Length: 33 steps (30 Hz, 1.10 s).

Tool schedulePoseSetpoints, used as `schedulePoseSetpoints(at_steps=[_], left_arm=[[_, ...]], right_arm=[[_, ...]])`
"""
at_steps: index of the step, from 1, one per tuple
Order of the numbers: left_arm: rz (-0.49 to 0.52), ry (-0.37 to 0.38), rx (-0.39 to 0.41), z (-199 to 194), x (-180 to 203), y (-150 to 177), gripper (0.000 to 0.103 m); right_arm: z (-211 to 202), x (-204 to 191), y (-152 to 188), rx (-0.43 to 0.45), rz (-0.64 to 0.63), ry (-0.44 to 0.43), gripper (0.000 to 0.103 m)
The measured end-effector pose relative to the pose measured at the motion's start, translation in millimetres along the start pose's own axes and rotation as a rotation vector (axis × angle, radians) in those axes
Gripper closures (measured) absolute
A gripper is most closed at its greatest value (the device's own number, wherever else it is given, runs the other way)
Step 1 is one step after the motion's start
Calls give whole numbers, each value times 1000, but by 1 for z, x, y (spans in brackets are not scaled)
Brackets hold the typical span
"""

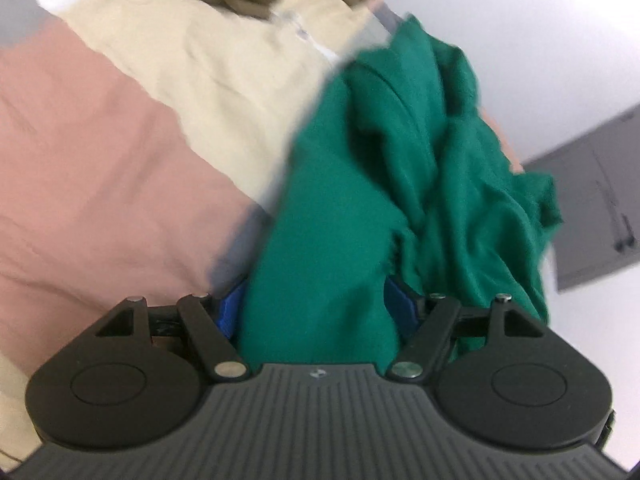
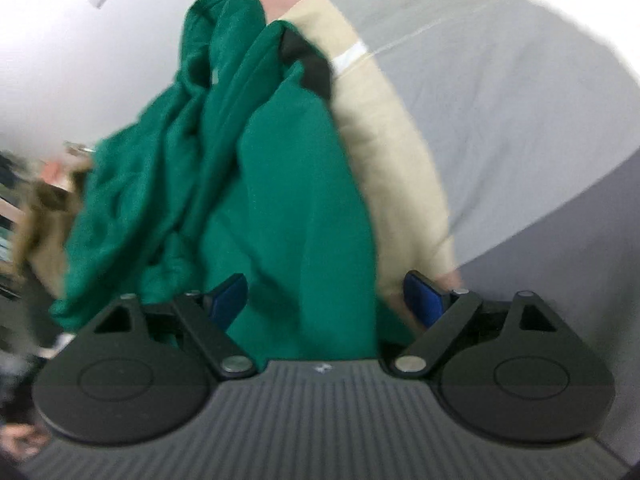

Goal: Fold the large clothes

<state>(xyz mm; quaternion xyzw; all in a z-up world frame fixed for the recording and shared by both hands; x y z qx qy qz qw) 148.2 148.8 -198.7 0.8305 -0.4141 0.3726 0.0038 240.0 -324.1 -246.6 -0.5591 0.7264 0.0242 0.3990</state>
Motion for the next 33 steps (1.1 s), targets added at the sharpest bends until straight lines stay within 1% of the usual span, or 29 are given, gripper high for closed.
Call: schedulePoseSetpoints(at_steps=[2, 5, 6, 7, 8, 10, 11, 12, 13, 14, 15, 17, 18, 19, 20, 21, 22, 23, 24, 25, 27, 28, 29, 31, 33], left_arm=[[21, 48, -11, -3, 9, 6, 27], [24, 158, -42, -8, 23, 17, 27], [42, 152, -39, -10, 26, 22, 27], [65, 120, -34, -10, 27, 25, 27], [83, 79, -36, -7, 25, 28, 27], [89, 28, -38, 1, 20, 32, 27], [91, 19, -39, 3, 19, 33, 27], [92, 17, -37, 4, 19, 34, 27], [93, 18, -33, 4, 20, 36, 28], [94, 29, -33, 2, 22, 38, 28], [95, 60, -42, 1, 25, 39, 28], [97, 138, -48, -8, 28, 44, 28], [90, 161, -48, -11, 27, 43, 28], [83, 167, -48, -12, 27, 45, 28], [90, 153, -52, -12, 27, 48, 28], [120, 110, -62, -9, 26, 51, 28], [164, 60, -73, -5, 27, 57, 28], [214, 20, -74, -1, 30, 62, 28], [248, -2, -70, 0, 34, 65, 28], [263, -15, -64, -1, 36, 68, 30], [251, -34, -52, -6, 37, 69, 49], [245, -53, -48, -11, 35, 69, 72], [238, -48, -41, -17, 34, 69, 90], [208, 5, -8, -33, 35, 66, 94], [186, 66, 19, -54, 34, 65, 95]], right_arm=[[1, -12, 6, -23, 1, -75, 15], [-5, -34, 13, -41, -8, -211, 15], [-6, -39, 14, -42, -14, -238, 15], [-8, -41, 17, -40, -28, -235, 16], [-7, -41, 18, -38, -34, -214, 16], [-3, -31, 22, -55, -19, -132, 16], [1, -23, 22, -66, -10, -88, 19], [2, -18, 22, -72, -1, -72, 23], [5, -18, 22, -75, 3, -72, 23], [6, -17, 22, -76, 1, -74, 22], [5, -19, 22, -71, 2, -85, 21], [2, -27, 23, -65, 4, -159, 22], [0, -34, 25, -69, -7, -210, 24], [-1, -37, 29, -73, -20, -241, 24], [0, -42, 30, -78, -34, -244, 24], [2, -43, 33, -86, -51, -217, 27], [6, -39, 35, -97, -64, -153, 33], [10, -34, 38, -108, -70, -86, 53], [11, -29, 38, -105, -70, -35, 72], [10, -27, 37, -97, -58, -31, 74], [1, -29, 36, -61, -66, -32, 80], [-9, -31, 35, -34, -79, -39, 81], [-18, -35, 33, -5, -93, -55, 83], [-36, -40, 29, 48, -100, -93, 84], [-51, -46, 27, 72, -113, -123, 86]])
Point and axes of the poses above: each gripper's, at about its wrist camera, not at the fingertips, and z roughly the way its jaws point, x to its right, y to its underside, the point moved 7 cm from there along z, roughly the way its jaws point, and after that the axes turned 6 degrees about -z, right-handed, at the moved point
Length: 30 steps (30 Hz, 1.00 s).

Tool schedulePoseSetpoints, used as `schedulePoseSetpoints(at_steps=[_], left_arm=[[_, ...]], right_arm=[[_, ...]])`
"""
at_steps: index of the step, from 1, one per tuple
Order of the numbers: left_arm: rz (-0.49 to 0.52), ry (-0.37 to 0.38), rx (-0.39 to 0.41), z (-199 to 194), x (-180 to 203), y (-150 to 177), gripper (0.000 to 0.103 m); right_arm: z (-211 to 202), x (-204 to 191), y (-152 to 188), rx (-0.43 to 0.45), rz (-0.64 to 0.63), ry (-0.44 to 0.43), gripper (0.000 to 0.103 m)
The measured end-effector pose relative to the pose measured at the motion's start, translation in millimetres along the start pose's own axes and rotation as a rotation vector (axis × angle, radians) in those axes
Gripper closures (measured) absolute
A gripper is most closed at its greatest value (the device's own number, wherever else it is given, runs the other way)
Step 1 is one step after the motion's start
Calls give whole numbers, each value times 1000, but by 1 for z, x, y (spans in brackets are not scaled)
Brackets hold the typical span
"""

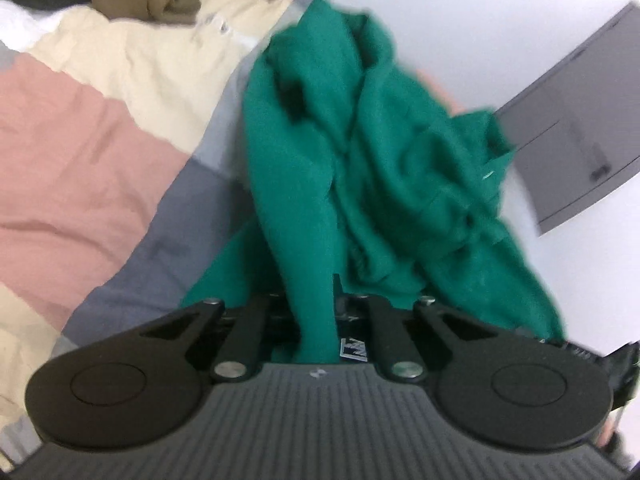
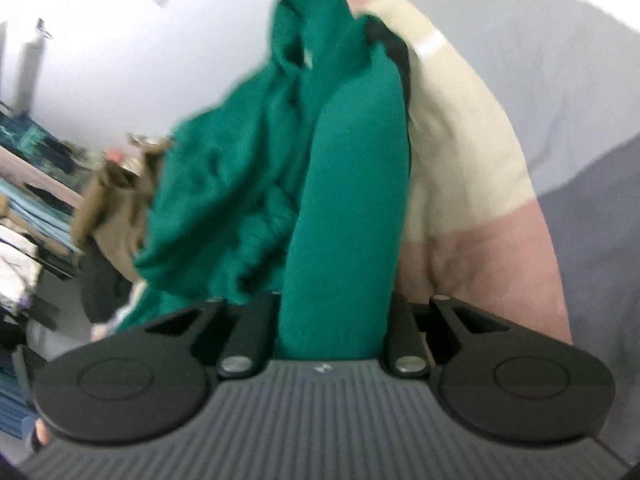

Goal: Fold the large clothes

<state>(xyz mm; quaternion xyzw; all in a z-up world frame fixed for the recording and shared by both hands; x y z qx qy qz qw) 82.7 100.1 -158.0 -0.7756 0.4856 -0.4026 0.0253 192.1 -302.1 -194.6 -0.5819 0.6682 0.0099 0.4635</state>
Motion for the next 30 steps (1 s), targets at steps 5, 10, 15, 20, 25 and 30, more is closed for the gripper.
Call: schedulePoseSetpoints(at_steps=[5, 10, 15, 20, 25, 30], left_arm=[[-75, 143, 46, -45, 8, -3, 95], [-145, 245, 70, -86, 17, 1, 95], [-154, 335, 82, -143, 30, 10, 95], [-109, 402, 95, -193, 58, 21, 95], [-104, 364, 103, -199, 86, 9, 95], [-100, 280, 140, -164, 108, -33, 93]], right_arm=[[-38, -19, -4, 56, -22, -78, 88], [-89, -36, -13, 103, -24, -137, 88], [-152, -51, -12, 145, -43, -178, 88], [-200, -73, -8, 199, -33, -208, 88], [-209, -81, -27, 231, 11, -152, 88], [-175, -71, -66, 230, 72, -73, 88]])
Point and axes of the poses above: each gripper's, at about its wrist camera, not at the fingertips, and z roughly the way its jaws point, x to its right, y to its underside, the point moved 7 cm from there along z, roughly the way its jaws point, and after that the axes turned 6 degrees about -z, right-handed, at the moved point
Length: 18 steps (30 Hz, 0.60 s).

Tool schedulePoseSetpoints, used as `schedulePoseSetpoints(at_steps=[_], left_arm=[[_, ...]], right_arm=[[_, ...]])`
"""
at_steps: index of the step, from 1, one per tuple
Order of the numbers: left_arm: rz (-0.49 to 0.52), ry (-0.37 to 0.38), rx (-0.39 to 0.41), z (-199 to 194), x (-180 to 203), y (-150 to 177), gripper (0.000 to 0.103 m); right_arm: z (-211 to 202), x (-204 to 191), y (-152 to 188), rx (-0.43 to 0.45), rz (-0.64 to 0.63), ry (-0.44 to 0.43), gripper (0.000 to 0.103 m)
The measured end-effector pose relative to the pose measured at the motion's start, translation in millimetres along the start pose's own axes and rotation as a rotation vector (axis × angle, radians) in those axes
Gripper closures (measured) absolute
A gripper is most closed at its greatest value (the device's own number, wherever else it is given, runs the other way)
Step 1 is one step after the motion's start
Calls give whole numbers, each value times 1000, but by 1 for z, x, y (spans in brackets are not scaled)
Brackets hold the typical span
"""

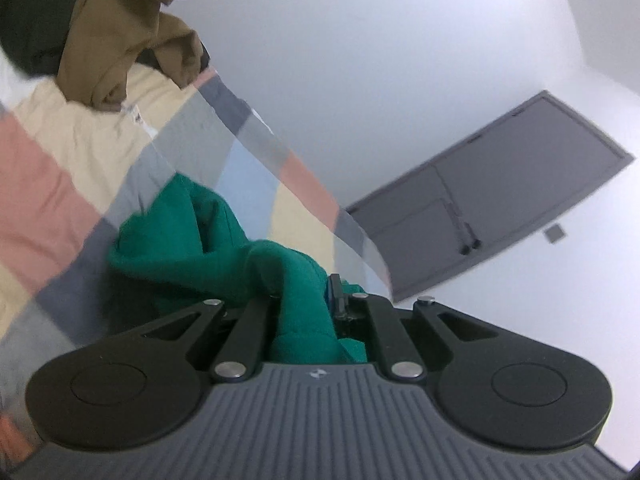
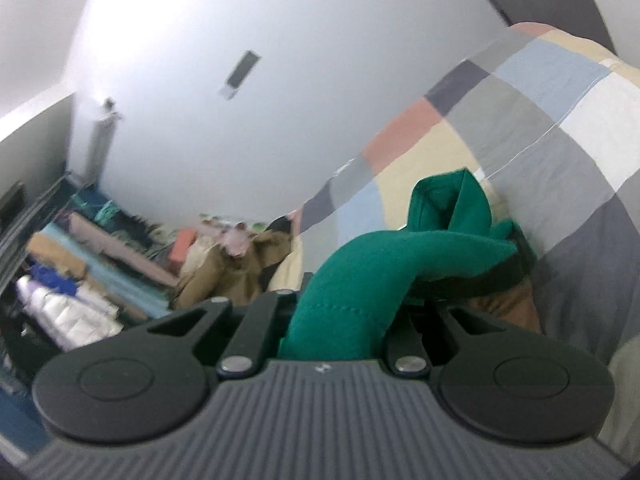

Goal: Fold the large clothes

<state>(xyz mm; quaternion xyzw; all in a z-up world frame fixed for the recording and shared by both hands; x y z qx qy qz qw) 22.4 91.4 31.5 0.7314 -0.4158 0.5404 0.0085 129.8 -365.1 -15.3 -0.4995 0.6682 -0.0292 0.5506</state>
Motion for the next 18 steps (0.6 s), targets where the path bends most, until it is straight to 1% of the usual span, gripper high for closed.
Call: schedulePoseSetpoints(at_steps=[3, 7, 9, 11, 12, 14, 18], left_arm=[[-2, -39, 39, 34, 1, -26, 93], [41, -89, 71, 87, -5, -59, 93], [63, -97, 96, 116, -12, -72, 93], [130, -101, 126, 142, -17, -82, 92], [167, -96, 142, 157, -22, -86, 92], [196, -87, 153, 184, -35, -92, 91], [161, -86, 127, 244, -78, -109, 89]], right_arm=[[37, 7, -18, -4, 12, 44, 88], [90, 21, -40, -12, 5, 95, 87], [115, 28, -49, -2, -9, 88, 86], [143, 42, -56, 13, -20, 85, 86], [154, 49, -58, 19, -25, 87, 86], [183, 68, -60, 27, -21, 93, 85], [238, 116, -50, -8, 11, 90, 85]])
Point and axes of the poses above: each gripper's, at about its wrist camera, not at the fingertips, and z roughly the way its jaws point, x to its right, y to its underside, the point moved 7 cm from there along z, roughly the way its jaws point, and after that the axes turned 6 degrees about -z, right-handed, at the moved point
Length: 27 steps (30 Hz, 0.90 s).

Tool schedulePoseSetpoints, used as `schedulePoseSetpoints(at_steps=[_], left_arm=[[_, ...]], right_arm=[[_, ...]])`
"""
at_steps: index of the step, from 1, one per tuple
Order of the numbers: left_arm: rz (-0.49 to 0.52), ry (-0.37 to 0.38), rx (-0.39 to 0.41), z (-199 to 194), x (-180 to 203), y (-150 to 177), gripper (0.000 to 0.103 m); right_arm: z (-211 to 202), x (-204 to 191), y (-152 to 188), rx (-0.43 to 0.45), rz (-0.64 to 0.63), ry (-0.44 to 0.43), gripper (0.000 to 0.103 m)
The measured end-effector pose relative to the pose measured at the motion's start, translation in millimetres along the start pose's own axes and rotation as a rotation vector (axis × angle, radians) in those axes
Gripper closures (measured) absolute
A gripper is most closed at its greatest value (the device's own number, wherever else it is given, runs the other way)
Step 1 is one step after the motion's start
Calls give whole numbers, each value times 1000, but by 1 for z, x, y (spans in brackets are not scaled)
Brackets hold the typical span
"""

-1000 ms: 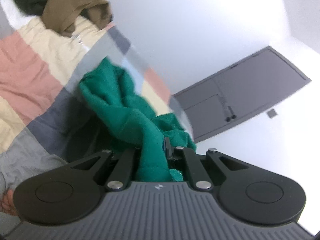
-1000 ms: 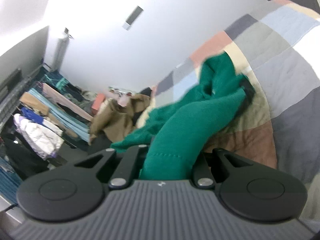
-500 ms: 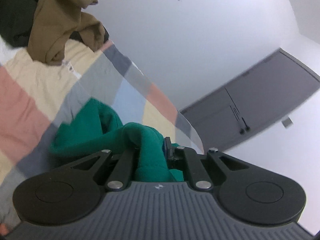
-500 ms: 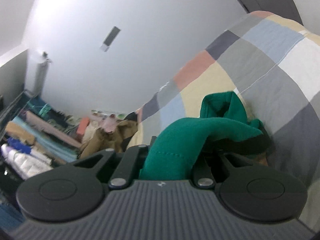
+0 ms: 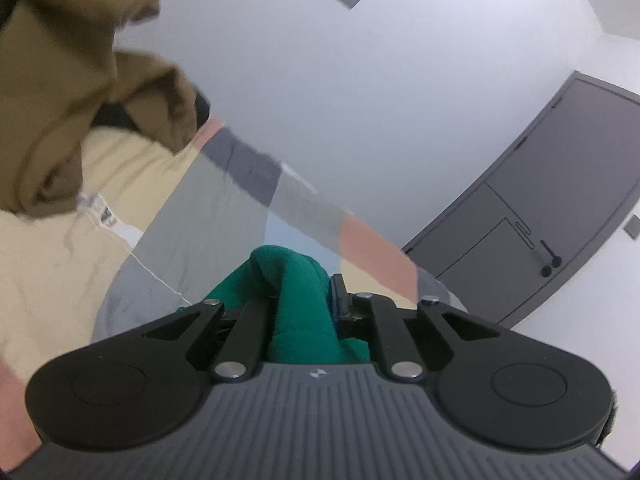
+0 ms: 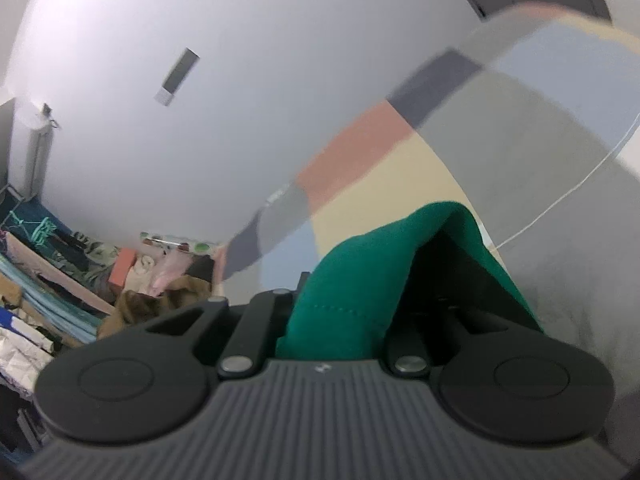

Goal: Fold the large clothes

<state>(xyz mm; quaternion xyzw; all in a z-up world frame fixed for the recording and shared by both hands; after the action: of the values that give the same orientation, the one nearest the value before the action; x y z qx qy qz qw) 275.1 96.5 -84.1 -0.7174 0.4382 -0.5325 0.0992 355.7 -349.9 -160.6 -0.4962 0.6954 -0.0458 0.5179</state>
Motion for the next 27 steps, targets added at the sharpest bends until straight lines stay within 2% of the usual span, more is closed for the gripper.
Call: schedulePoseSetpoints(at_steps=[3, 6, 8, 10, 12, 19, 21, 22, 23, 24, 25, 26, 27], left_arm=[[-45, -3, -24, 37, -30, 3, 89], [-52, -46, -77, 72, -54, 10, 89], [-67, -66, -111, 93, -68, 14, 88], [-42, -68, -142, 110, -80, 21, 88], [-54, -76, -163, 122, -90, 29, 88], [4, -114, -142, 114, -83, 30, 88], [39, -118, -146, 101, -71, 32, 84], [47, -119, -144, 94, -67, 31, 71], [59, -120, -135, 85, -62, 30, 49], [73, -116, -116, 75, -56, 28, 40], [90, -113, -88, 61, -48, 27, 33], [108, -111, -60, 50, -42, 24, 33], [124, -107, -42, 37, -35, 23, 33]], right_arm=[[34, 24, 13, -11, 10, 0, 85], [61, 42, 20, -46, 53, 14, 85], [70, 47, 19, -58, 78, 10, 85], [78, 52, 19, -49, 43, -6, 85], [84, 61, 22, -44, 88, -19, 86], [78, 52, 23, -5, 66, -17, 84], [73, 46, 23, -1, 38, -15, 81], [70, 42, 23, 0, 25, -12, 79], [65, 37, 22, 6, 8, -11, 73], [60, 34, 21, 11, -5, -15, 61], [54, 28, 21, 17, -16, -21, 52], [47, 22, 21, 23, -30, -21, 32], [38, 15, 21, 32, -50, -20, 22]])
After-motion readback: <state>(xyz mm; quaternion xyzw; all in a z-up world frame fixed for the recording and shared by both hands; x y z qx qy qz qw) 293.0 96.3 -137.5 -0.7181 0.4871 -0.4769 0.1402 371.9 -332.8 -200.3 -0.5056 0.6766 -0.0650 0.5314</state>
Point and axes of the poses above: each gripper's, at about its wrist camera, not at the fingertips, and z roughly the way its jaws point, x to its right, y to its underside, the point moved 7 cm from there along z, roughly the way its jaws point, and after that the axes turned 6 degrees about -z, right-handed, at the moved point
